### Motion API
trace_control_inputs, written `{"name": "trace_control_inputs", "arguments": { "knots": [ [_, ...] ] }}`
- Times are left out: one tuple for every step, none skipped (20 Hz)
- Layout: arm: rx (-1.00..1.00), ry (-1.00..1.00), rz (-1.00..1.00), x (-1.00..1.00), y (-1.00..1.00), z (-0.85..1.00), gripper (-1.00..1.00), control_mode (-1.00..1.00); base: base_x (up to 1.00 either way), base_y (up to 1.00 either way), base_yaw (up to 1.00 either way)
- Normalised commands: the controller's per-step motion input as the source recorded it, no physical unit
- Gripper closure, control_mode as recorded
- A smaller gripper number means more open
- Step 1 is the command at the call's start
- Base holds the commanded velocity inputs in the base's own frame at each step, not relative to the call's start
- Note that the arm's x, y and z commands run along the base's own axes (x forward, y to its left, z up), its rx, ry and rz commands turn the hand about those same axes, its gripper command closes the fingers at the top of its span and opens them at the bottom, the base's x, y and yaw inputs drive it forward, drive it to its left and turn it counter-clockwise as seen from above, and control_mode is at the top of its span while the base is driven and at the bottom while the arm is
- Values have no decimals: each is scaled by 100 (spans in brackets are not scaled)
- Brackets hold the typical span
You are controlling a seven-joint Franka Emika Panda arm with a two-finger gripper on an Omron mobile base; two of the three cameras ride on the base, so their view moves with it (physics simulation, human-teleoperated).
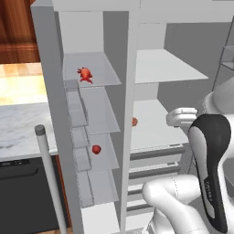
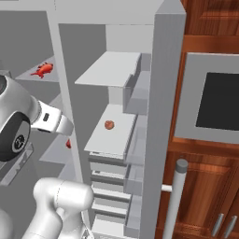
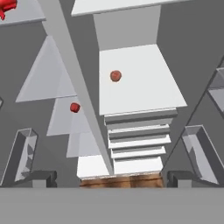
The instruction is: There's a fish in the fridge that needs to be moved to the freezer for freezing. Pick up the fish from the fridge, place it on any shelf in the freezer, and close the fridge and freezer doors when done.
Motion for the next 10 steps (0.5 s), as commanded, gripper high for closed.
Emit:
{"name": "trace_control_inputs", "arguments": {
  "knots": [
    [0,0,0,0,0,0,-100,100,-48,1,3],
    [0,0,0,0,0,0,-100,100,-61,0,1],
    [0,0,0,0,0,0,-100,100,-56,11,0],
    [0,0,0,0,0,0,-100,100,-56,10,0],
    [0,0,0,0,0,0,-100,100,-74,9,0],
    [0,0,0,0,0,0,-100,100,-79,22,0],
    [0,0,0,0,0,0,-100,100,-73,19,0],
    [0,0,0,0,0,0,-100,100,-59,20,0],
    [0,0,0,0,0,0,-100,100,-46,14,0],
    [0,0,0,0,0,0,-100,100,-39,17,0]
  ]
}}
